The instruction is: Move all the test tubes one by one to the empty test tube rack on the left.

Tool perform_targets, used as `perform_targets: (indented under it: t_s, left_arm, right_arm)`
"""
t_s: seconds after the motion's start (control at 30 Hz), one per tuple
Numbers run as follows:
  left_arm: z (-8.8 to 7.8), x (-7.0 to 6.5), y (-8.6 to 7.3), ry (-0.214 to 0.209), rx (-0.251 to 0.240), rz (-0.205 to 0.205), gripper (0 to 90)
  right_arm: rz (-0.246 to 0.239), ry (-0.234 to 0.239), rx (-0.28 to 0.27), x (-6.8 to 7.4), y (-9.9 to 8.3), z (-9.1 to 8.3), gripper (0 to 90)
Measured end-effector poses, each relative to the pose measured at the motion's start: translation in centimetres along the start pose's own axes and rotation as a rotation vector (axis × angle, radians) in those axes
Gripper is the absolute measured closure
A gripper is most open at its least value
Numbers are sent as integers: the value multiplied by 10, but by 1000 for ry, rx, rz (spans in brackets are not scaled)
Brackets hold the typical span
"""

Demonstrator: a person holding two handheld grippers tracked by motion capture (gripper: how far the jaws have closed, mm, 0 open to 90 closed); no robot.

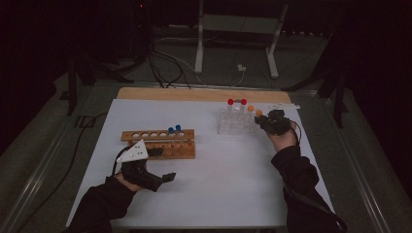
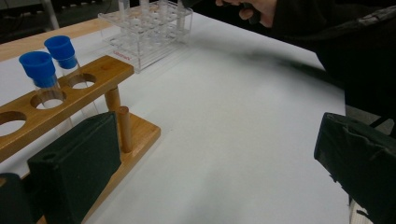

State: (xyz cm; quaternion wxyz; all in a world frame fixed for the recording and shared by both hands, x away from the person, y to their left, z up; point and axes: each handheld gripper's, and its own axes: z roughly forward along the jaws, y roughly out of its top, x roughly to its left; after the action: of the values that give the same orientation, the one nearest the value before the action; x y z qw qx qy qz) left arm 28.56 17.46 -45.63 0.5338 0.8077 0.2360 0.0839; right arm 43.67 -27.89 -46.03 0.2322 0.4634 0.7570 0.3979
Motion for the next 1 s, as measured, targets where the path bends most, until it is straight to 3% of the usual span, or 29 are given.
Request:
perform_targets:
  t_s: [0.63, 0.83, 1.0]
  left_arm:
    - [1, -1, 3, -14, 9, 5, 14]
    - [2, -2, 6, -22, 16, 12, 14]
    - [3, -2, 6, -24, 18, 10, 14]
  right_arm:
    - [-84, -22, -63, 11, 30, -35, 745]
    - [-113, 4, -82, 21, 35, -45, 745]
    - [-131, 62, -84, 33, 32, -49, 745]
